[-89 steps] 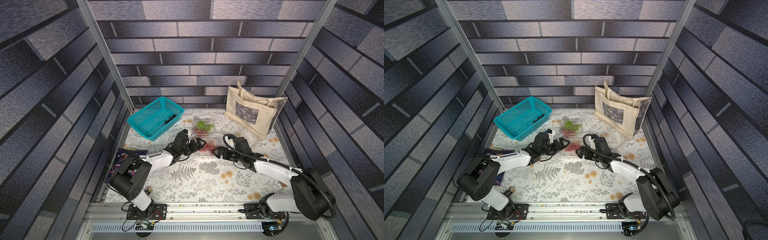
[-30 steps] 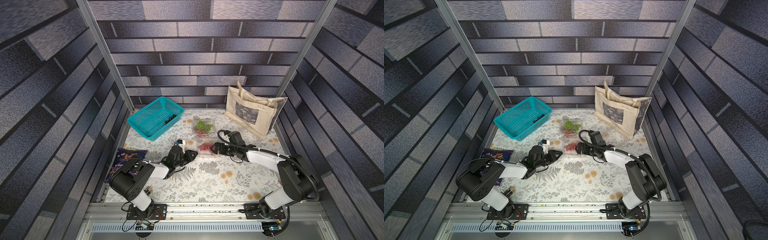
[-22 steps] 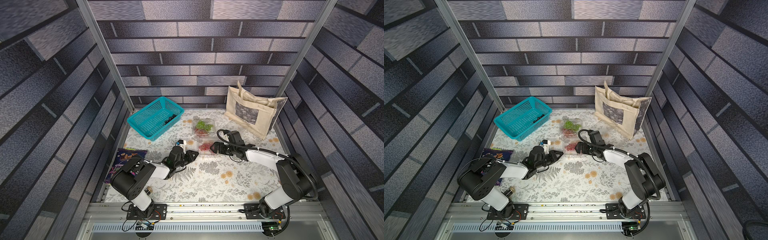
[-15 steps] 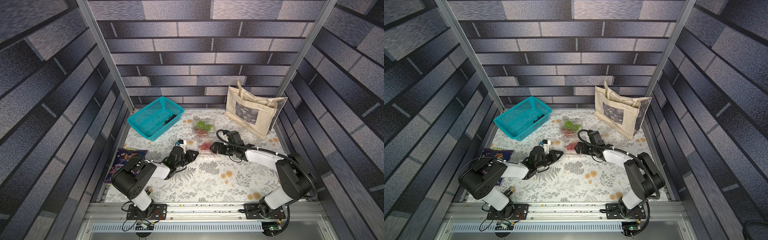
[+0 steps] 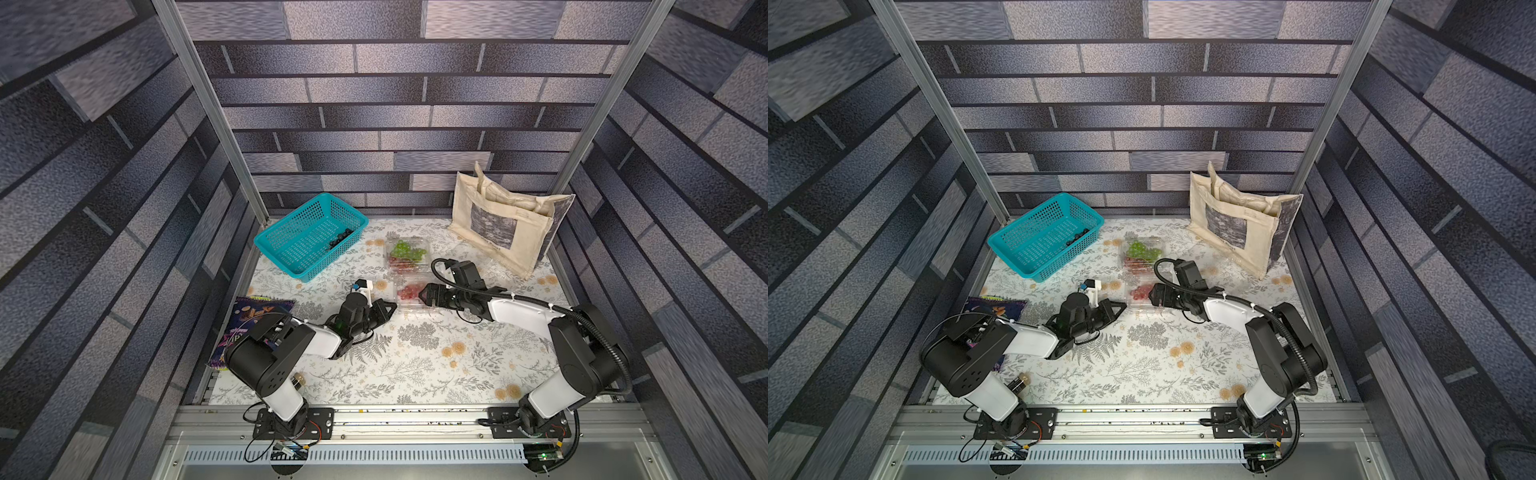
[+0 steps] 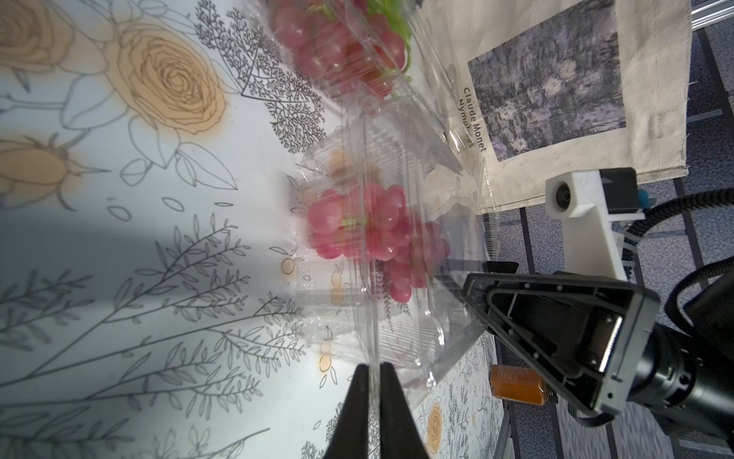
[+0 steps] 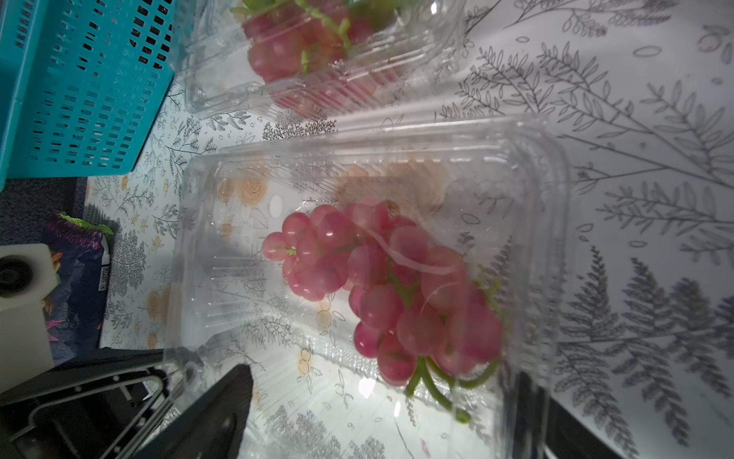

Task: Pack grapes into containers
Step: Close the packing box at the center of the board.

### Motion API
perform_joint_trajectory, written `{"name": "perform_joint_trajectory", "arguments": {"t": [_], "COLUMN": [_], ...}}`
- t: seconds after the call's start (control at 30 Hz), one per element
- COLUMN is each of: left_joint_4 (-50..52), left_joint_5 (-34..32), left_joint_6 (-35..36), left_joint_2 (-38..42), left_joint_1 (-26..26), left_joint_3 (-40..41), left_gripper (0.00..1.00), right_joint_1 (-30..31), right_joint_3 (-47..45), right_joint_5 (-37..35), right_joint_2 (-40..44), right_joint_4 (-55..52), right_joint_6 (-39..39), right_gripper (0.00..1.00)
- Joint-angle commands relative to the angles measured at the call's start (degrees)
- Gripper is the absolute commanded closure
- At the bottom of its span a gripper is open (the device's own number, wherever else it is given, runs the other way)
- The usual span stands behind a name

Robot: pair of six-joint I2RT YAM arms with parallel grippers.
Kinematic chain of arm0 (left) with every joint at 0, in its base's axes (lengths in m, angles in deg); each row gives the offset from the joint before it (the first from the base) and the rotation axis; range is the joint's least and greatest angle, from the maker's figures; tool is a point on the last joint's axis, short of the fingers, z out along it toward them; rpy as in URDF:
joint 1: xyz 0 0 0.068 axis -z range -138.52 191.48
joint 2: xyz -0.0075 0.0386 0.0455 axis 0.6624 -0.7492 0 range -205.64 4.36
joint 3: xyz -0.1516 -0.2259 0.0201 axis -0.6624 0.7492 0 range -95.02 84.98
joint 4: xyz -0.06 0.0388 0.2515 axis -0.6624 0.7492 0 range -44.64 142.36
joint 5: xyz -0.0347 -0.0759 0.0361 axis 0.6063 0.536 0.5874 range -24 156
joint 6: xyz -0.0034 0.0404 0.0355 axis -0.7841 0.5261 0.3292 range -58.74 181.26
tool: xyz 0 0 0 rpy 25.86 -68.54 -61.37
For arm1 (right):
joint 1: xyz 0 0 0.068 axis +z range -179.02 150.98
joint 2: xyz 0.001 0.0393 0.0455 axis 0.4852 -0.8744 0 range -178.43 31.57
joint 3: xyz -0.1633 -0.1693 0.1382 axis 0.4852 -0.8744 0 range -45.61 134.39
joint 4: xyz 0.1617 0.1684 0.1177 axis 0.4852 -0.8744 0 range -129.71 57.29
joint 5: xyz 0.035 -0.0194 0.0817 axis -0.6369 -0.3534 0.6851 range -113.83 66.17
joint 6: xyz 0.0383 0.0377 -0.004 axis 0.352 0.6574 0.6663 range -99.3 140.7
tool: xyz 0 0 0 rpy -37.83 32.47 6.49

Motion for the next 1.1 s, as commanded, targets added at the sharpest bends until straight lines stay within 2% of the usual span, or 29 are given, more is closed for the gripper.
{"name": "perform_joint_trajectory", "arguments": {"t": [0.0, 0.07, 0.17, 0.3, 0.37, 0.47, 0.53, 0.67, 0.83, 1.07], "left_joint_4": [1.29, 2.08, 4.62, 12.43, 16.41, 21.92, 23.56, 22.68, 22.63, 20.33], "left_joint_5": [-0.1, -0.05, -0.11, -0.01, -0.4, -0.8, -0.85, 0.71, -1.06, -3.52], "left_joint_6": [0.14, 0.34, 1.09, 3.95, 5.16, 6.87, 7.1, 5.68, 5.22, 4.13], "left_joint_2": [-0.82, 0.23, 4.09, 11.52, 15.14, 19.06, 19.96, 19.01, 18.06, 14.78], "left_joint_1": [0.77, 0.11, -1.78, -4.95, -6.01, -6.73, -6.79, -5.84, -2.36, 1.28], "left_joint_3": [1.22, 1.66, 3.03, 3.6, 3.4, 2.41, 1.86, 1.06, 0.18, -0.53], "left_gripper": [0.91, 0.78, 0.72, 0.49, 0.43, 0.22, 0.01, 0.0, 0.0, 0.0], "right_joint_1": [1.12, 1.12, 1.11, 1.12, 1.12, 1.18, 1.43, 1.47, 1.54, 3.16], "right_joint_3": [1.46, 1.62, 2.01, 2.33, 2.57, 3.02, 3.47, 2.95, -1.38, -9.08], "right_joint_5": [1.3, 1.26, 1.14, 1.14, 1.23, 2.0, 1.92, 1.01, -0.8, 0.59], "right_joint_2": [-0.92, -0.68, 0.06, 0.69, 0.55, -0.47, -0.8, 0.78, 7.03, 13.9], "right_joint_4": [0.5, 0.22, -0.36, -0.79, -0.78, -0.25, -0.24, -0.13, -1.05, -0.32], "right_joint_6": [0.52, 0.52, 0.31, 0.16, 0.21, 0.46, 0.85, 2.0, 2.1, 2.0], "right_gripper": [0.03, 0.04, 0.03, 0.03, 0.03, 0.03, 0.03, 0.01, 0.0, 0.0]}}
